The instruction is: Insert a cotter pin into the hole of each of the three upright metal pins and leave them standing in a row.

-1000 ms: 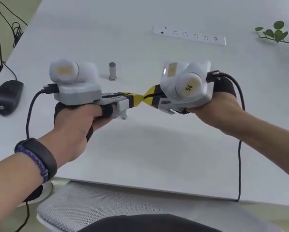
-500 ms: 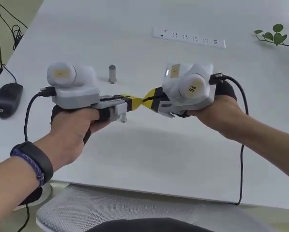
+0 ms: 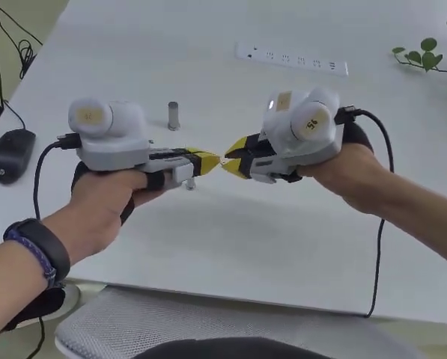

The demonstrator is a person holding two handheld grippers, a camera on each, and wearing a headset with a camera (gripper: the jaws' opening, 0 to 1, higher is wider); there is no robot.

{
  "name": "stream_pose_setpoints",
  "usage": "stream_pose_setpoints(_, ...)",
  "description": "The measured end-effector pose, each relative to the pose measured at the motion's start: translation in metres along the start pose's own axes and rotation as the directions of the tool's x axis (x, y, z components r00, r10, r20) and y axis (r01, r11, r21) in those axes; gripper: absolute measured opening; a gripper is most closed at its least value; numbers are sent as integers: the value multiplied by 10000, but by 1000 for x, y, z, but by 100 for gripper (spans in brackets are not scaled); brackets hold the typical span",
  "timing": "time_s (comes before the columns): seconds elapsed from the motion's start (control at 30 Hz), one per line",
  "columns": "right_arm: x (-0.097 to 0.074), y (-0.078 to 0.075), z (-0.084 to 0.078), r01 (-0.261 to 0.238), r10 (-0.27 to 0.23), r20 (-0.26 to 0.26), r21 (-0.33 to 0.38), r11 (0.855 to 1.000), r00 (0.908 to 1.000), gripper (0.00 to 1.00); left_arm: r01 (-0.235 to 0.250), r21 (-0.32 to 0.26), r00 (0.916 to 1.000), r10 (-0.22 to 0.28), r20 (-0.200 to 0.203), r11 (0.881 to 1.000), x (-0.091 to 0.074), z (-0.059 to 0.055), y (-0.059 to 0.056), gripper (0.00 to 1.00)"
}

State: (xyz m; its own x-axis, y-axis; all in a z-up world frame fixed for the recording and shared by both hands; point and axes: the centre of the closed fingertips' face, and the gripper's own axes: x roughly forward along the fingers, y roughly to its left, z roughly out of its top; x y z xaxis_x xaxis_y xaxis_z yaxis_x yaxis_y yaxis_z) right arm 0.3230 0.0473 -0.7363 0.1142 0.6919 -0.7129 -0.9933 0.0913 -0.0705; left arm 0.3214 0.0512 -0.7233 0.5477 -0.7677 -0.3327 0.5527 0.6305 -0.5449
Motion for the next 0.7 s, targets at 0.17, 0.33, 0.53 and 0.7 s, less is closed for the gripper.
stream_pose_setpoints(0.17, 0, 7, -1, -278, 278, -47, 85, 9996, 9996, 11, 239, 321, 9997, -238, -44, 9992, -1, -1, -5, 0)
stream_pose_setpoints(0.33, 1, 12, 2, -532, 530, 124, 203, 9984, 9985, 11, 435, 624, 9990, -426, -159, 9971, -3, -2, -8, 0)
stream_pose_setpoints(0.53, 3, 19, 0, -915, 914, 44, 161, 9957, 9958, 9, 902, 999, 9956, -872, -339, 9909, -5, -4, -16, 0)
stream_pose_setpoints(0.7, 3, 28, 0, -1352, 1352, 17, 91, 9908, 9908, 6, 1290, 1331, 9907, -1219, -601, 9827, -6, -7, -21, 0)
